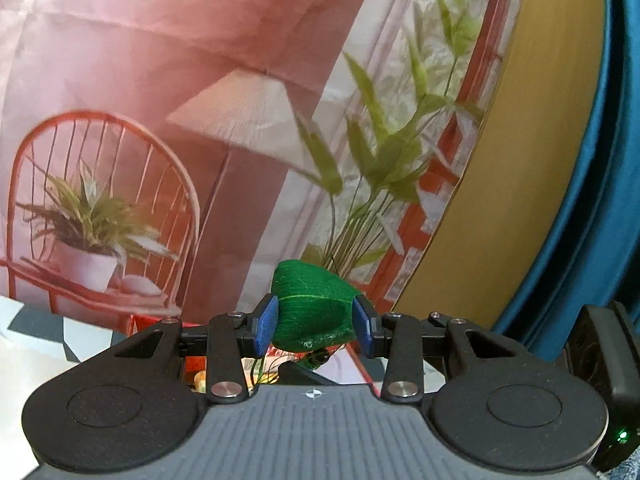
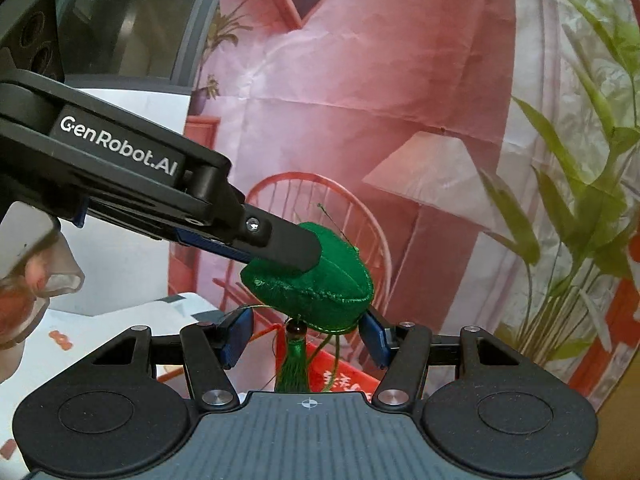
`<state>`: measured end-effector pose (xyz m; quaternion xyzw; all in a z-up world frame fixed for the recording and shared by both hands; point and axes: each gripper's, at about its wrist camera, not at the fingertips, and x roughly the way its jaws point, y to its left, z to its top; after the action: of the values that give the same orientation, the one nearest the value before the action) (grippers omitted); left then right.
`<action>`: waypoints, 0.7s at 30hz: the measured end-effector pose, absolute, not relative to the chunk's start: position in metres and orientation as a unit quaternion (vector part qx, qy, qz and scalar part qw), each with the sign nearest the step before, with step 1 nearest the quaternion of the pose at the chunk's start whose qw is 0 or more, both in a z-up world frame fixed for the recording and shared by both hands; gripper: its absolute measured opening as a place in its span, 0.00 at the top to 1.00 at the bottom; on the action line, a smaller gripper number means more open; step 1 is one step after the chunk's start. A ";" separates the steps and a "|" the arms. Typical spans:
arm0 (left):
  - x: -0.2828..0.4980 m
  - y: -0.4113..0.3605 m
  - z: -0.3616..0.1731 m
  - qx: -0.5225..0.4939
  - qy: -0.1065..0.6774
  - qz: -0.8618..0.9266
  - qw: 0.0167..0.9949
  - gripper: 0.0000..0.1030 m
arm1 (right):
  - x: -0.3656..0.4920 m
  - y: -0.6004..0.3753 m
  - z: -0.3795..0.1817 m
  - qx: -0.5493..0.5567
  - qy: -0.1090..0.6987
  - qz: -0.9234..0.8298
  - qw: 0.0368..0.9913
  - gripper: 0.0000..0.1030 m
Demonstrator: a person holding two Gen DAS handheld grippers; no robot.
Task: Organize soft objects
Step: 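Lower the green tasseled item into the red box and open both grippers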
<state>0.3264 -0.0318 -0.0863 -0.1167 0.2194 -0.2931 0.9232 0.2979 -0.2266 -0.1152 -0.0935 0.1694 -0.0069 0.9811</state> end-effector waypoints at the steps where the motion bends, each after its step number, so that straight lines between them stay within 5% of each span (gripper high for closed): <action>1: 0.330 -0.033 -0.092 -0.117 0.229 -0.292 0.921 0.59 | 0.301 -0.231 -0.119 -0.089 0.173 -0.008 0.981 0.47; 13: 0.348 -0.033 -0.148 -0.108 0.301 -0.262 0.910 0.59 | 0.310 -0.257 -0.187 -0.057 0.281 -0.058 0.956 0.47; 21: 0.321 -0.011 -0.154 -0.085 0.308 -0.245 0.915 0.59 | 0.272 -0.276 -0.196 0.010 0.281 -0.092 0.955 0.47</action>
<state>0.3214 -0.0107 -0.1540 -0.0855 0.3085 -0.2446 0.9153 0.2722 -0.2764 -0.1956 0.0100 0.2805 -0.0919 0.9554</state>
